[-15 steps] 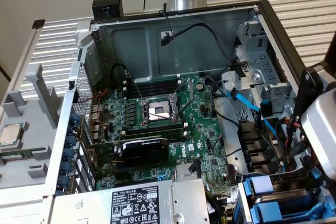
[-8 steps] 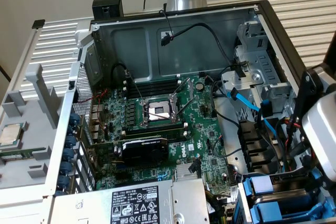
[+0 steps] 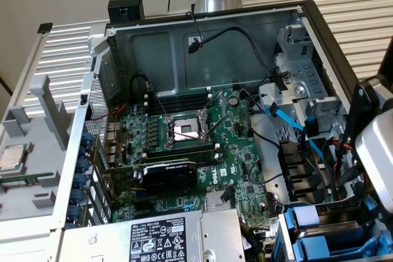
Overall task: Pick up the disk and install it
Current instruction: 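Insert the first disk wire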
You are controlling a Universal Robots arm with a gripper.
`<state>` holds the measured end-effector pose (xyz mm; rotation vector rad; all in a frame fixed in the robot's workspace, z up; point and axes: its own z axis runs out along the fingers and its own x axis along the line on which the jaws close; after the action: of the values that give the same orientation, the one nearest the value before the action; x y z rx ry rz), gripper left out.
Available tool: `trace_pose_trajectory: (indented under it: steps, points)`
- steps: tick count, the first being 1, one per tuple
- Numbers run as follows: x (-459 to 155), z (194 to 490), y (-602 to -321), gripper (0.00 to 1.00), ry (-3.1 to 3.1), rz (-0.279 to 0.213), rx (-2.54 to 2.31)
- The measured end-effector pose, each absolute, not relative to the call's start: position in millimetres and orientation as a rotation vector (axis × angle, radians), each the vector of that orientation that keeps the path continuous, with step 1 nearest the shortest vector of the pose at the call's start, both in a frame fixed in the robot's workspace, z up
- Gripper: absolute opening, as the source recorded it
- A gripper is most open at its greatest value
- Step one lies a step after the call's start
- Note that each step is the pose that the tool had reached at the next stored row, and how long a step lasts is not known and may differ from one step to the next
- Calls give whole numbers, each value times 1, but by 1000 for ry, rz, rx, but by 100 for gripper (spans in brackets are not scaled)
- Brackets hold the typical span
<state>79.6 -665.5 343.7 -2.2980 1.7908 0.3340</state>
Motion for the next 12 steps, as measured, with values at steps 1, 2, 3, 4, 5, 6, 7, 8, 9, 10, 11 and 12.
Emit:
trace_pose_trajectory:
  steps: [1, 2, 3, 4, 5, 6, 7, 8, 9, 10, 11, 12]
  points:
    - [80, 343, -666, 44, 1791, 334, -2298]
    - [80, 343, -666, 44, 1790, 335, -2297]
    - [80, 343, -666, 44, 1790, 335, -2297]
    - [80, 342, -666, 44, 1790, 336, -2297]
    - [80, 342, -666, 44, 1790, 336, -2297]
    - [80, 342, -666, 44, 1789, 336, -2296]
    - [80, 342, -666, 44, 1789, 337, -2296]
    - [80, 342, -666, 44, 1788, 338, -2296]
    - [80, 342, -666, 41, 1788, 338, -2295]
    - [80, 342, -666, 41, 1787, 339, -2295]
    - [80, 342, -666, 35, 1786, 340, -2294]
    - [80, 342, -666, 28, 1785, 341, -2294]
